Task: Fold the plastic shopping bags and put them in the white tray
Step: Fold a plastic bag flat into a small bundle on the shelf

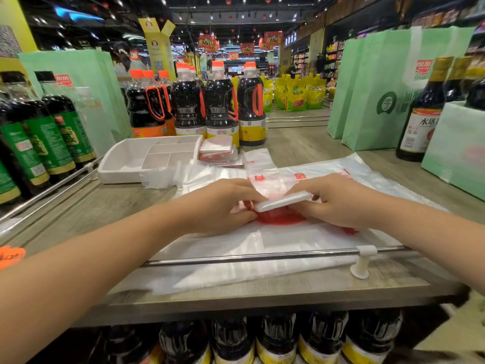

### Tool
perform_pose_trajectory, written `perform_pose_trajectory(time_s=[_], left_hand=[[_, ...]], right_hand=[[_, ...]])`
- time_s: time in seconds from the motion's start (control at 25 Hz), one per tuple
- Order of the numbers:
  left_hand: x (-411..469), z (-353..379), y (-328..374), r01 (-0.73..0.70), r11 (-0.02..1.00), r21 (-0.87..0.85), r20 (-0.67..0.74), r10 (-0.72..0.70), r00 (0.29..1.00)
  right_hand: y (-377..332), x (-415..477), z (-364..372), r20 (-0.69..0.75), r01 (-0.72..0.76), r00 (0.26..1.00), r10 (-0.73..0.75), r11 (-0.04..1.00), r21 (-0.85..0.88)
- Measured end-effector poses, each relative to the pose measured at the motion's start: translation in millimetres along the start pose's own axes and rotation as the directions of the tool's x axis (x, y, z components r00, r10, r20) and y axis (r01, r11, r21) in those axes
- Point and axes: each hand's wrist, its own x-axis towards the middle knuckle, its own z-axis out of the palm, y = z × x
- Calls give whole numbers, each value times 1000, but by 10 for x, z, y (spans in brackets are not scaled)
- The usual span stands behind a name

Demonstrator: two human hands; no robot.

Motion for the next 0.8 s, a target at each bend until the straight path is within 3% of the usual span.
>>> perform_pose_trajectory(time_s=[0.36,0.64,0.8], left_hand=[[-38,-10,-51,260,904,-340,22,-268,963],[-49,43,-48,303,904,-301,125,-278,952],[-15,61,-71,378,806,-456,113,-369,923]], right_hand=[[-52,3,24,73,-44,997,31,982,181],[-112,19,25,86,-99,993,86,982,161],[-130,99,68,36,-161,987,157,937,311]])
